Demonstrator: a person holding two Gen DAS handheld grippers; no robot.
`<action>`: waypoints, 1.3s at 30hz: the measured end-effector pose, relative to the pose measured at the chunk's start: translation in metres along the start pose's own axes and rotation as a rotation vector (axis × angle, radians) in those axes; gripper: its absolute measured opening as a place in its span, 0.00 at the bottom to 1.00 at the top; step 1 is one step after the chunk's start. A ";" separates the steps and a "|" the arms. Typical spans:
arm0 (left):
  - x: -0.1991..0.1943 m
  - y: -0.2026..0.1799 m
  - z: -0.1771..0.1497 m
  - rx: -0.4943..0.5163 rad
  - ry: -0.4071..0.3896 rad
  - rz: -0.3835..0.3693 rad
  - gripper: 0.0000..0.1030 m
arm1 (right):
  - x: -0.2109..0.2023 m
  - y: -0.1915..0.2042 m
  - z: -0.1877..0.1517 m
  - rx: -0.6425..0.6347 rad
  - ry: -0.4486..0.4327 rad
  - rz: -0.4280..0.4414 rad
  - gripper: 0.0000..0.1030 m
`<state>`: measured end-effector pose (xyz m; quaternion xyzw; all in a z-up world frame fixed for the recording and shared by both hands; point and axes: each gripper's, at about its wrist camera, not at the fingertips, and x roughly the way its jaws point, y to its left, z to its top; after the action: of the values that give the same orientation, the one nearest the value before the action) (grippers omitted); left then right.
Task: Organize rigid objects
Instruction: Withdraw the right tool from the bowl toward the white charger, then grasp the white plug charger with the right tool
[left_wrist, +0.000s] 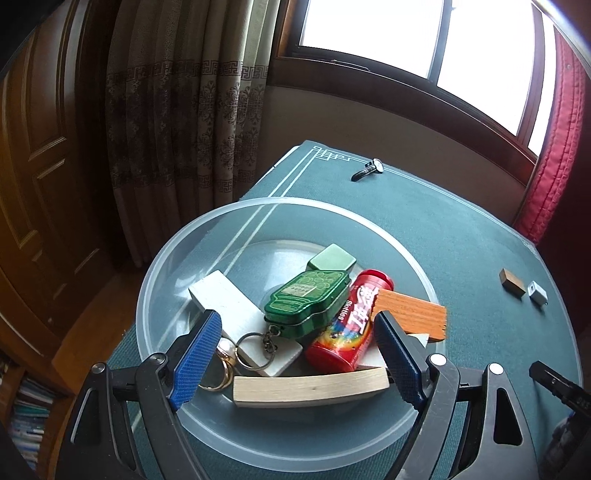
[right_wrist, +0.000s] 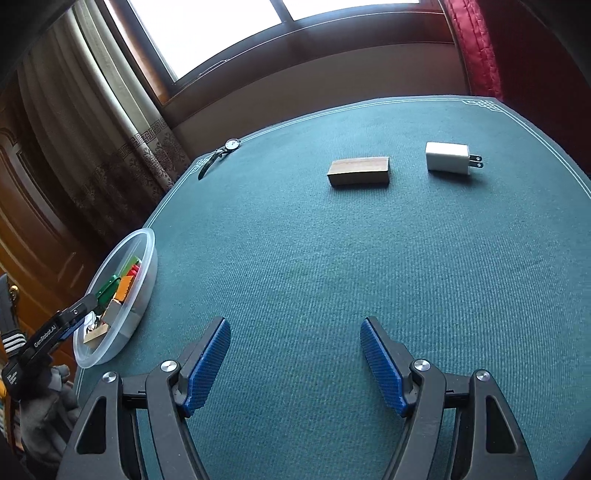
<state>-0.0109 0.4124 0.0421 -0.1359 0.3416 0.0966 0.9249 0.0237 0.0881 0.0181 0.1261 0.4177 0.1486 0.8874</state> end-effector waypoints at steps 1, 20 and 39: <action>-0.001 -0.002 0.000 0.000 -0.001 -0.009 0.83 | -0.001 -0.004 0.002 0.001 -0.004 -0.012 0.74; -0.020 -0.071 0.007 0.068 -0.020 -0.163 0.85 | 0.001 -0.102 0.065 0.158 -0.115 -0.231 0.84; -0.003 -0.137 -0.006 0.189 0.050 -0.243 0.85 | 0.046 -0.104 0.119 0.132 -0.110 -0.307 0.84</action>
<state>0.0203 0.2810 0.0656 -0.0910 0.3532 -0.0519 0.9297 0.1609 -0.0031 0.0234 0.1268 0.3919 -0.0234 0.9109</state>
